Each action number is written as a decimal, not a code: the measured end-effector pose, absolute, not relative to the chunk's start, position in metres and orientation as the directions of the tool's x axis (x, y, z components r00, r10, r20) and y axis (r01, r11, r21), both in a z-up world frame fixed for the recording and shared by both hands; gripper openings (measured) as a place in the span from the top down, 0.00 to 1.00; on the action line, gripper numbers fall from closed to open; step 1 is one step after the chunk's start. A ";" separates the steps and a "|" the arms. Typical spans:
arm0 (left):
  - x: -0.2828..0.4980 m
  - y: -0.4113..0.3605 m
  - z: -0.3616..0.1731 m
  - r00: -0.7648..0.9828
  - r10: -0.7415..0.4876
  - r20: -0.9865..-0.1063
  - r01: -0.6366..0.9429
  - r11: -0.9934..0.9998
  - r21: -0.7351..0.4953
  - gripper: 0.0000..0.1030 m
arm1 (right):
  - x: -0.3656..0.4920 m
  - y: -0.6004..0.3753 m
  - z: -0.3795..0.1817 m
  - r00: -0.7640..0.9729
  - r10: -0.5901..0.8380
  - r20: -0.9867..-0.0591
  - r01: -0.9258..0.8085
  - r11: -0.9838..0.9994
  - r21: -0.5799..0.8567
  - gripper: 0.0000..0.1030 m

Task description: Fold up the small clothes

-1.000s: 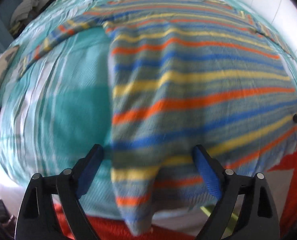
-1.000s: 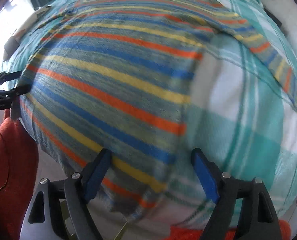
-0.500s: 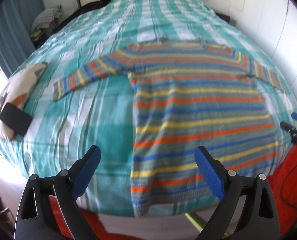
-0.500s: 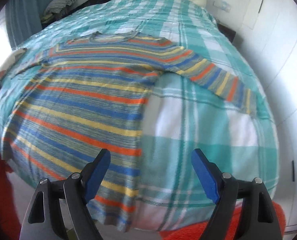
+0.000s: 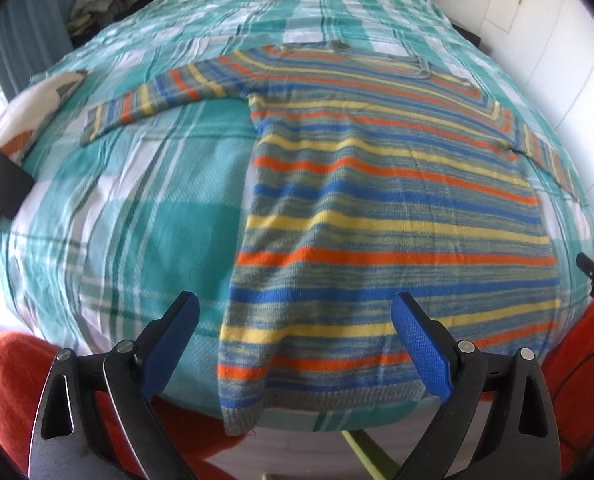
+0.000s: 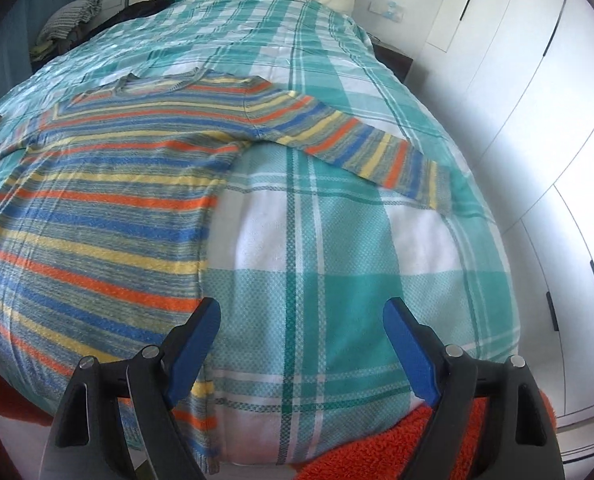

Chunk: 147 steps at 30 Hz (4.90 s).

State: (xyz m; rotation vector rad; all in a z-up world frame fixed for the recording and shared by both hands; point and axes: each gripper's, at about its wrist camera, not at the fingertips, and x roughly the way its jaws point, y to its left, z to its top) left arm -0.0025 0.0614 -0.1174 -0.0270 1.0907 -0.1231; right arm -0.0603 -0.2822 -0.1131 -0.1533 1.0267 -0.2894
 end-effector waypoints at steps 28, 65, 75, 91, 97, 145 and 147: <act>0.001 0.050 -0.122 0.503 -0.051 -0.863 0.079 0.997 -0.013 0.05 | -0.060 -0.290 -0.116 0.467 -0.403 -0.787 0.239 0.914 -0.327 0.18; 0.041 0.091 -0.108 0.618 0.018 -0.786 -0.040 0.999 -0.009 0.05 | -0.004 -0.546 -0.104 0.636 -0.049 -0.770 0.521 0.764 0.381 0.19; 0.038 0.112 -0.144 0.551 0.064 -0.832 -0.111 0.994 0.003 0.05 | 0.061 -0.582 -0.161 0.555 0.151 -0.818 0.555 0.665 0.500 0.63; 0.040 0.115 -0.149 0.555 0.046 -0.830 -0.101 0.995 -0.013 0.05 | 0.114 -0.491 -0.064 0.555 -0.031 -0.831 0.395 0.890 0.230 0.99; 0.042 0.110 -0.148 0.569 0.041 -0.821 -0.079 0.997 -0.005 0.05 | 0.174 -0.357 0.004 0.633 0.291 -0.718 0.030 0.917 0.399 0.99; 0.185 0.025 -0.188 0.568 -0.013 -0.823 0.024 1.000 0.001 0.00 | 0.070 -0.405 -0.184 0.567 -0.265 -0.780 0.333 0.940 -0.077 0.05; 0.185 0.028 -0.189 0.587 -0.028 -0.809 0.018 1.000 -0.022 0.00 | 0.073 -0.406 -0.186 0.563 -0.258 -0.785 0.328 0.942 -0.073 0.03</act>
